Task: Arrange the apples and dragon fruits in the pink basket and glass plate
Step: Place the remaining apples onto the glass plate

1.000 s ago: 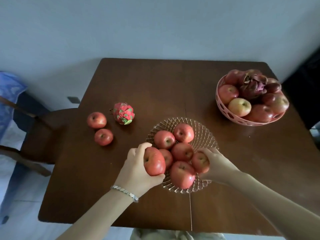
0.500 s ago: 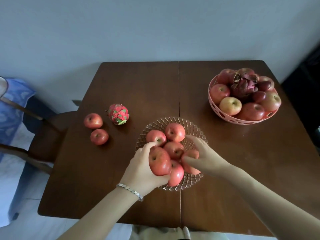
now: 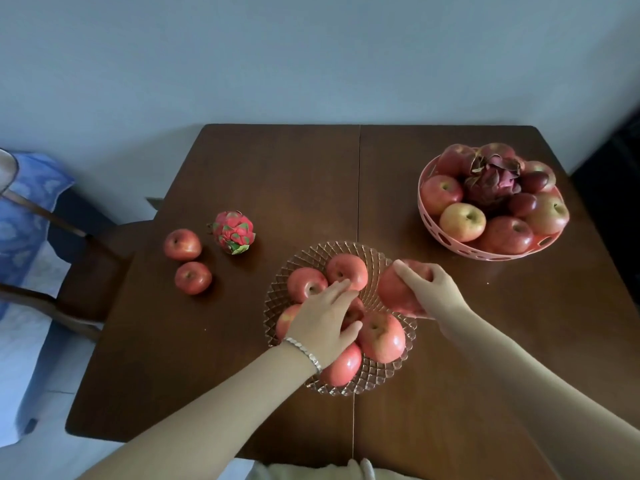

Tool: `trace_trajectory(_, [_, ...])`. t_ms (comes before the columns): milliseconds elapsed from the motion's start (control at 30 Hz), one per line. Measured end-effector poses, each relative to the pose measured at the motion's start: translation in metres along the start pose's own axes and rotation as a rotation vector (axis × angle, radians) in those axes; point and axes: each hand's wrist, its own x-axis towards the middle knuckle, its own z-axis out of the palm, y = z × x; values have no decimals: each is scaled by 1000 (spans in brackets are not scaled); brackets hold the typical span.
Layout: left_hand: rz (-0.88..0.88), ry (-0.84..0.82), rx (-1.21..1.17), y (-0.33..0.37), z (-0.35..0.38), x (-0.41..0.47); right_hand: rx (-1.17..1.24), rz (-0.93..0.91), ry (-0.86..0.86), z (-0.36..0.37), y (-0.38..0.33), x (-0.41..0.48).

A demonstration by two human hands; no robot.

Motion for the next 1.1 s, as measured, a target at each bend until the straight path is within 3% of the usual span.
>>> trace_trajectory(133, [6,-90,242,-9,15,29,-51,9,41,24,4,16])
trace_trajectory(367, [-5,-107,295,-23,28,36,-182,-41,109,40,15,24])
trace_trajectory(533, [-30,-124,279,-24,32,36,-472,-172,171,42,17,18])
trace_trajectory(700, [-18,-132,263,-26,32,36,-981,-302,258,34,14,26])
trace_trajectory(867, [-27,-132,289,-27,33,37,-867,-443,-20,30,25,28])
trace_trajectory(1100, [-85,-150,289,-28,30,42,-922,-522,-72,36,20,31])
